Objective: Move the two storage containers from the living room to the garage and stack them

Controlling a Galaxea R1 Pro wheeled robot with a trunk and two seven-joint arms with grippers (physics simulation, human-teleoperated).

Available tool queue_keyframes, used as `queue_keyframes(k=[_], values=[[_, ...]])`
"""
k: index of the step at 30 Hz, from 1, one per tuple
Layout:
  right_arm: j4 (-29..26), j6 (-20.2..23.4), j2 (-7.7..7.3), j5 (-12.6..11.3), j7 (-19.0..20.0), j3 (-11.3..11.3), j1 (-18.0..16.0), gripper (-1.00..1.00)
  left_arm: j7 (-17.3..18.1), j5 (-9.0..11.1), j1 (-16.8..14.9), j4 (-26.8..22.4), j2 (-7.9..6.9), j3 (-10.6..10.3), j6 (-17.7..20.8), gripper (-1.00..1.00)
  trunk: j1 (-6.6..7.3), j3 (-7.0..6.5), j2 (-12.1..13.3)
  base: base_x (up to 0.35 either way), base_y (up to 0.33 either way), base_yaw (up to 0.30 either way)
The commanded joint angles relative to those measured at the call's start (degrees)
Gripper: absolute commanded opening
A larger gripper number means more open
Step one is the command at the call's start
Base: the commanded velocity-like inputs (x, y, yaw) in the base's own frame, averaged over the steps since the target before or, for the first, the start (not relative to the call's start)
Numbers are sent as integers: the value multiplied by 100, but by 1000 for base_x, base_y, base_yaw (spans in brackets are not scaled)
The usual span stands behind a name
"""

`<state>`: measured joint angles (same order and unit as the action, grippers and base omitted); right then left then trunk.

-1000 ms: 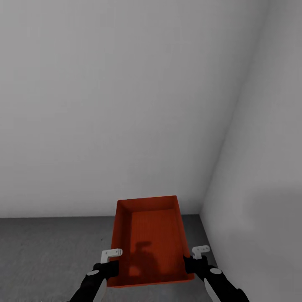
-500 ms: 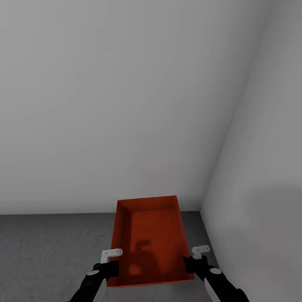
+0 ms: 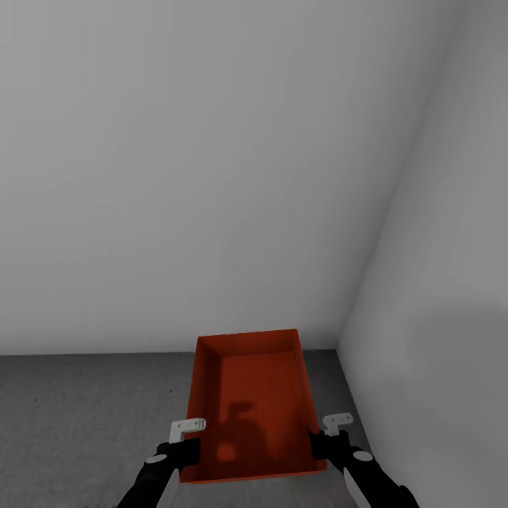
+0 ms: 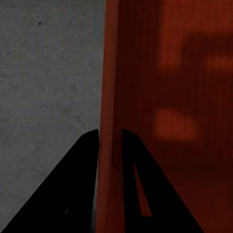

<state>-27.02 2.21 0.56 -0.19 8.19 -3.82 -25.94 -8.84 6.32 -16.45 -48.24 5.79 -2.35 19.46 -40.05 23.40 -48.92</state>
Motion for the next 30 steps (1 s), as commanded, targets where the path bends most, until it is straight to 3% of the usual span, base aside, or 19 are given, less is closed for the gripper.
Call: queue_keyframes(k=[1, 30], values=[[5, 25, -3, -212, 332, 30, -7, -100, -232, -228, 2, -19, -114, -20, -232, -100, -23, 35, -47, 0, 0, 0], [9, 25, -3, -219, 332, 30, -7, -100, -232, -228, 2, -19, -114, -20, -232, -100, -660, 823, -1210, 0, 0, 0]])
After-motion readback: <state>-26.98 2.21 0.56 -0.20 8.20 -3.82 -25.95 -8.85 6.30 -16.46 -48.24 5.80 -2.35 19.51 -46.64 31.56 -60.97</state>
